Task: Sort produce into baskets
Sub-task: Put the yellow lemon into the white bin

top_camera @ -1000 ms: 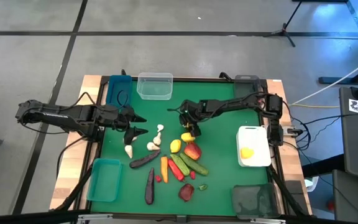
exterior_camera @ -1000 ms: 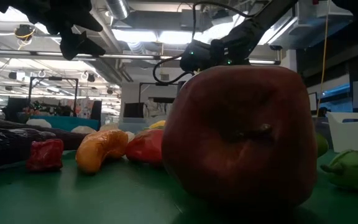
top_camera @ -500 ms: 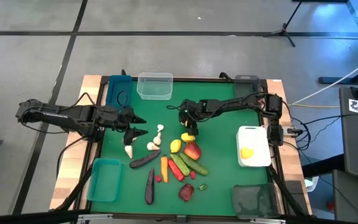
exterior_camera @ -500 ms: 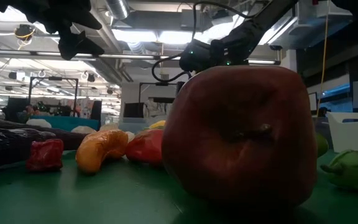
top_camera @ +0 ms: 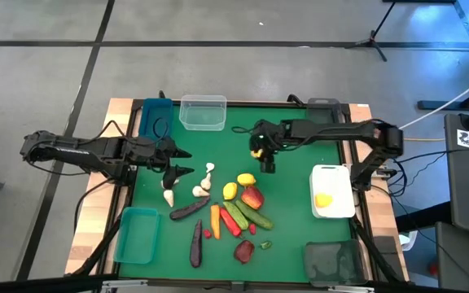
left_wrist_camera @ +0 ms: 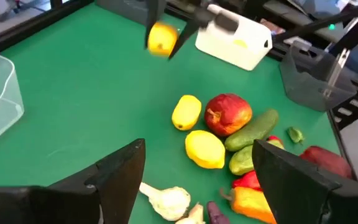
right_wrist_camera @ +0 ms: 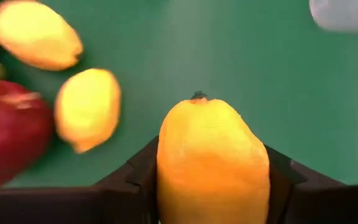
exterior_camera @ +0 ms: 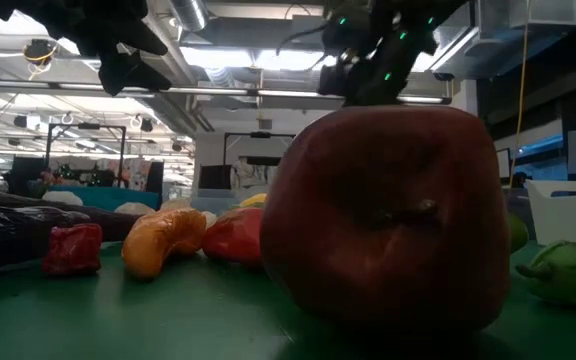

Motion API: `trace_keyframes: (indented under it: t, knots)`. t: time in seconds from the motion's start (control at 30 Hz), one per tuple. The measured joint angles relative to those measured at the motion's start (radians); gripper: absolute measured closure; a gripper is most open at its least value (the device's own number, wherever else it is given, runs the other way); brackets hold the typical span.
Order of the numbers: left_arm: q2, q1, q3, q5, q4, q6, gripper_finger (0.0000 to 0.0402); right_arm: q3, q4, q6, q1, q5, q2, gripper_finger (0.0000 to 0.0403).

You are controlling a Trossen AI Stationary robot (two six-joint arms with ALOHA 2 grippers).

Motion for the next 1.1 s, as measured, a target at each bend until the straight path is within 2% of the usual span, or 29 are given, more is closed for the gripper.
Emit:
trace_keyframes:
  t: [0.23, 0.5, 0.63, 0.83, 1.0, 1.1]
  knots:
    - [0.000, -0.022, 0.000, 0.000, -0.072, 0.018, 0.0112, 0.000, -0.398, 0.299, 0.101, 0.098, -0.165, 0.0200]
    - [0.000, -0.027, 0.000, -0.002, -0.047, 0.028, 0.0112, -0.067, -0.642, 0.711, 0.306, 0.255, -0.329, 0.0216]
    - [0.003, -0.026, 0.000, -0.016, -0.027, 0.028, 0.0112, -0.172, -0.677, 0.913, 0.419, 0.299, -0.390, 0.0209]
    - [0.005, -0.026, 0.000, -0.017, -0.008, 0.024, 0.0112, -0.351, -0.675, 1.155, 0.535, 0.256, -0.428, 0.0199]
    - [0.011, -0.026, 0.000, -0.019, 0.033, 0.007, 0.0112, -0.456, -0.666, 1.279, 0.565, 0.207, -0.428, 0.0197]
    - [0.017, -0.026, 0.000, -0.019, 0.050, -0.001, 0.0112, -0.477, -0.666, 1.293, 0.563, 0.184, -0.428, 0.0192]
